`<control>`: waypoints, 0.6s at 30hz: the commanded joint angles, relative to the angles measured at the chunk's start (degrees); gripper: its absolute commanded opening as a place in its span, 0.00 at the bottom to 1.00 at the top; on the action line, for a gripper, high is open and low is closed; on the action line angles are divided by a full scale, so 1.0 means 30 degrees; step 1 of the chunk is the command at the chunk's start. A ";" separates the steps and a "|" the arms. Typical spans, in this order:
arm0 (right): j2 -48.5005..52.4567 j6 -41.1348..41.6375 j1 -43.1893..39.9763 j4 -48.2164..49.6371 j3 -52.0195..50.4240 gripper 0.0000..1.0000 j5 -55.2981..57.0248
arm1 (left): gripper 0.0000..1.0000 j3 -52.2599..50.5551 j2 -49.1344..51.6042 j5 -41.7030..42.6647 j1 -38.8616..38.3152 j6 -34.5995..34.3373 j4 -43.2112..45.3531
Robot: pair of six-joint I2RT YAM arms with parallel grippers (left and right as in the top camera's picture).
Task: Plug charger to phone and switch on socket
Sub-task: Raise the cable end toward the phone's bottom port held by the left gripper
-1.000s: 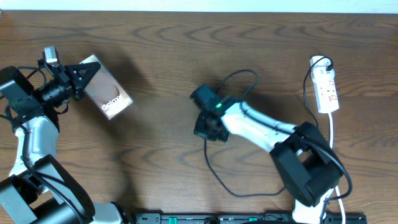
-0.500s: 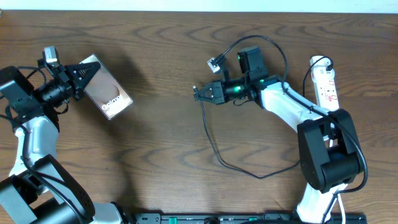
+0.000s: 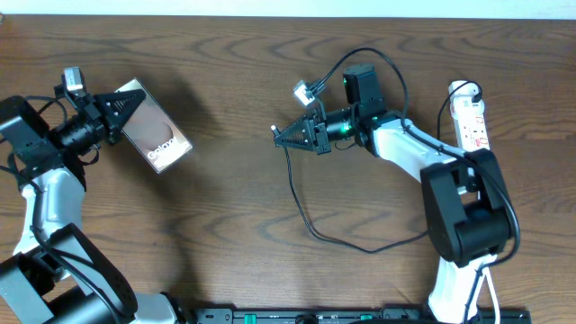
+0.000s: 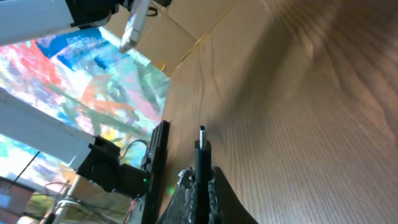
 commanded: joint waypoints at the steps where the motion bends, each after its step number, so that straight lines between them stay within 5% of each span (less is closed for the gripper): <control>1: 0.1129 0.1217 0.0204 0.1151 0.0022 0.02 -0.1756 | 0.07 0.0328 -0.0357 0.0765 -0.0379 0.0408 0.0109; 10: 0.2011 0.7118 0.2186 0.6579 0.0029 0.02 -0.2280 | 0.07 0.0328 -0.0357 -0.1661 -0.2572 0.0772 0.0284; 18: 0.2011 1.7318 0.3279 1.4936 0.0029 0.01 0.0335 | 0.07 0.0335 -0.0357 -0.3978 -0.4561 -0.0379 0.3927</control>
